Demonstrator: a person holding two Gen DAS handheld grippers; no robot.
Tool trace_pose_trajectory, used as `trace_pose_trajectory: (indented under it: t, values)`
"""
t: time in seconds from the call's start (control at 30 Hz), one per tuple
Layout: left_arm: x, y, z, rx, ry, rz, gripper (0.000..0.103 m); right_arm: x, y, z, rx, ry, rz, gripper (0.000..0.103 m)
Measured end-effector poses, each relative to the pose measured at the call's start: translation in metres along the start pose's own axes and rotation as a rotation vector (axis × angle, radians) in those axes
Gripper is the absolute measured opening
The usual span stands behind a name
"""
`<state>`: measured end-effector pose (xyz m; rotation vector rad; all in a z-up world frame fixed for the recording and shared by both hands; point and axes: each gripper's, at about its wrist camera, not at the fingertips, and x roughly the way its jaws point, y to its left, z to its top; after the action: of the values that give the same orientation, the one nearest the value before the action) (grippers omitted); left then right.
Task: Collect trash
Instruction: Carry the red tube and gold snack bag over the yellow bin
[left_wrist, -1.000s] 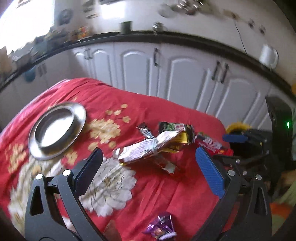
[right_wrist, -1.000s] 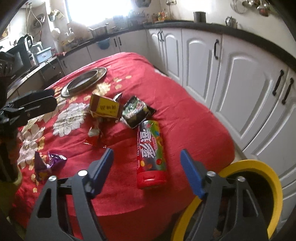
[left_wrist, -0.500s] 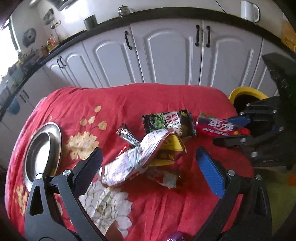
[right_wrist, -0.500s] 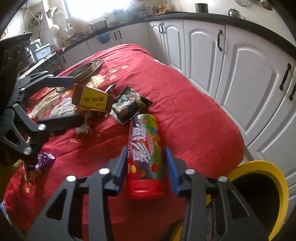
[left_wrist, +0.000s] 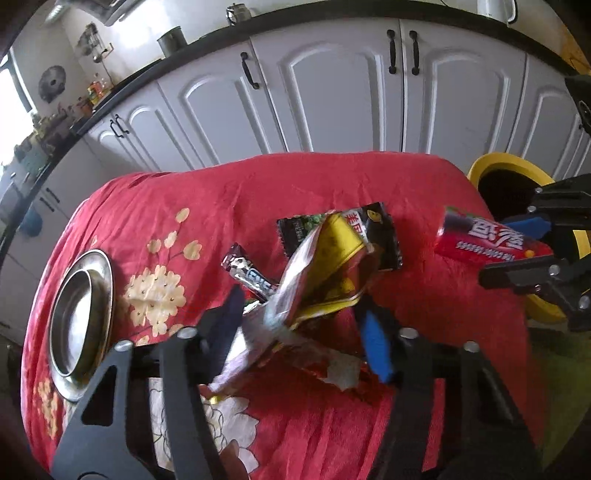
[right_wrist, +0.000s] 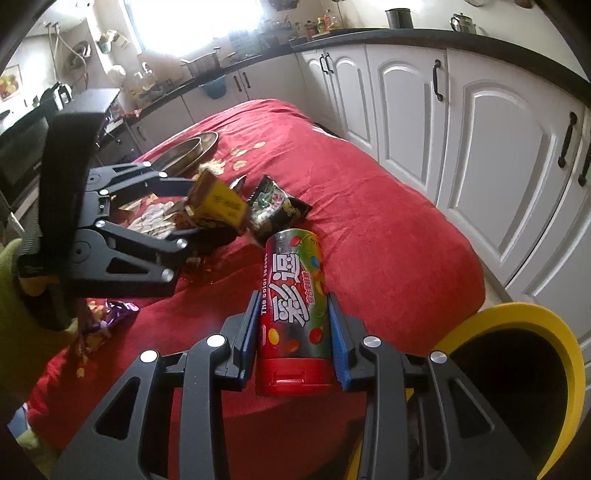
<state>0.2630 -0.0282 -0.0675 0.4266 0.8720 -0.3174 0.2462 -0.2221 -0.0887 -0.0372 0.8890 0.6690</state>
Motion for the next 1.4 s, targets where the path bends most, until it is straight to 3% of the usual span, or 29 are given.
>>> trace_pose_trajectory:
  t: [0.2, 0.4, 0.9, 1.4]
  values:
    - [-0.009, 0.010, -0.002, -0.058, -0.014, -0.021, 0.020, -0.017, -0.001, -0.001, 0.017, -0.024, 0.004, 0.032]
    - [-0.020, 0.016, -0.011, -0.107, -0.027, -0.020, 0.019, -0.032, 0.004, -0.001, 0.008, -0.053, 0.011, 0.032]
    - [-0.093, 0.057, -0.035, -0.375, -0.200, -0.022, 0.017, -0.063, 0.041, 0.005, -0.071, -0.106, 0.069, 0.032]
    - [-0.123, 0.010, -0.027, -0.412, -0.277, -0.164, 0.016, -0.107, 0.035, -0.011, -0.053, -0.168, 0.027, 0.032]
